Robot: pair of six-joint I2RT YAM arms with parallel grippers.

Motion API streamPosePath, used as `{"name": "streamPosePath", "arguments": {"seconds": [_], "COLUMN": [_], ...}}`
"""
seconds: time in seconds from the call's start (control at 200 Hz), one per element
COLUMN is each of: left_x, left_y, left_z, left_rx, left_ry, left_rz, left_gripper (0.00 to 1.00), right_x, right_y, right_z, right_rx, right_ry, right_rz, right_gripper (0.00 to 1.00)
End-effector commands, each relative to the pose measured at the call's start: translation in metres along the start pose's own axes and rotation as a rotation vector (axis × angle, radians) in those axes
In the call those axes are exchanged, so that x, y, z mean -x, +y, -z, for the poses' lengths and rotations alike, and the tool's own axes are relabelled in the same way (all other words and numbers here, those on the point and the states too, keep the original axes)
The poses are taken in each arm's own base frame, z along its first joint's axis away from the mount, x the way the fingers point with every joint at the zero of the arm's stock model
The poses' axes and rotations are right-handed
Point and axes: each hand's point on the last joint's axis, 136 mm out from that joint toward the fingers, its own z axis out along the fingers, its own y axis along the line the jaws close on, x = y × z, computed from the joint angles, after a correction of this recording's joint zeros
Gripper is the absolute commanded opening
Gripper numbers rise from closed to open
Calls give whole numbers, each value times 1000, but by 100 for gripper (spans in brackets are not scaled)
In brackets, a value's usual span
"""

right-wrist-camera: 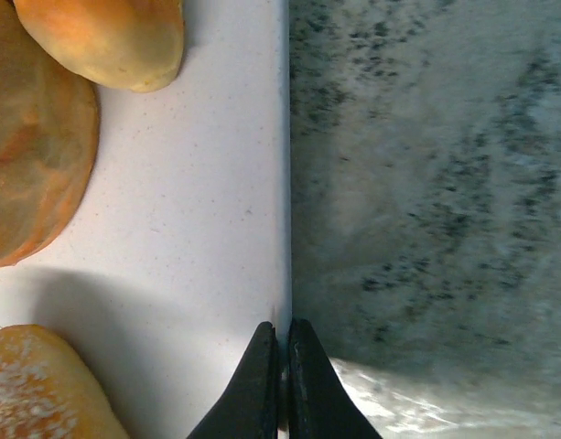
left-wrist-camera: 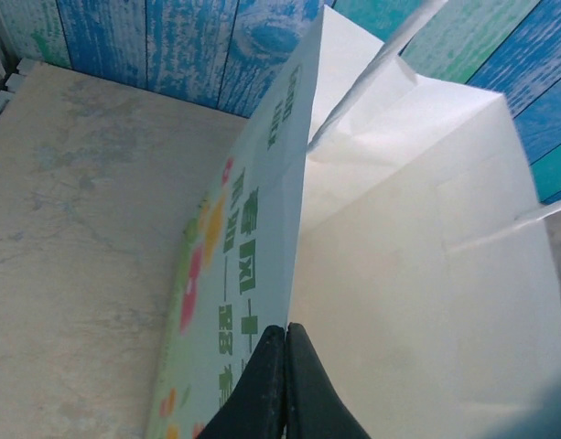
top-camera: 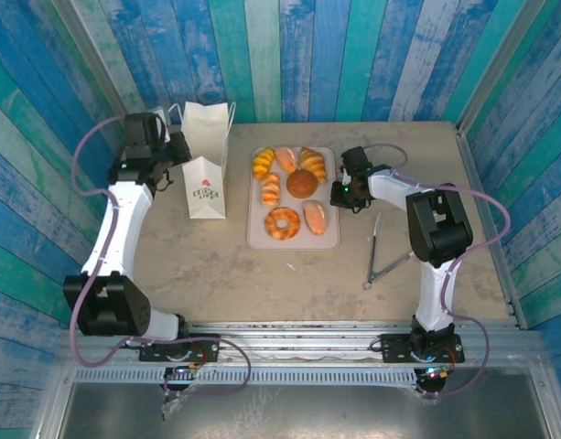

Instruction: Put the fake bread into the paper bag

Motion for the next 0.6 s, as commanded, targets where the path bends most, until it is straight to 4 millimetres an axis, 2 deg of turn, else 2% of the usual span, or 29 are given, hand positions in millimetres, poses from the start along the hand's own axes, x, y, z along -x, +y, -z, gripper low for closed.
{"name": "streamPosePath", "arguments": {"seconds": [0.0, 0.07, 0.09, 0.175, 0.296, 0.356, 0.486, 0.596], "left_x": [26, 20, 23, 17, 2, -7, -20, -23], "left_y": [-24, -24, -27, -27, -28, -32, -39, -42], "left_z": [38, 38, 48, 53, 54, 54, 57, 64], "left_rx": [-119, -128, -141, -151, -182, -206, -255, -268], "left_ry": [-136, -130, -155, -158, -119, -87, -38, -41], "left_rz": [63, 99, 102, 132, 178, 207, 250, 281], "left_gripper": [0, 0, 0, 0, 0, 0, 0, 0], "right_x": [5, 10, 11, 15, 24, 29, 44, 65], "right_y": [-34, -47, -50, -62, -70, -68, -60, -52], "right_z": [20, 23, 24, 24, 26, 26, 38, 67], "right_rx": [-55, -64, -67, -78, -88, -79, -55, -56], "right_ry": [7, 4, 5, 7, -10, -18, -74, -164], "right_rz": [23, 27, 27, 27, 41, 59, 82, 96], "right_gripper": [1, 0, 0, 1, 1, 1, 23, 43]}}
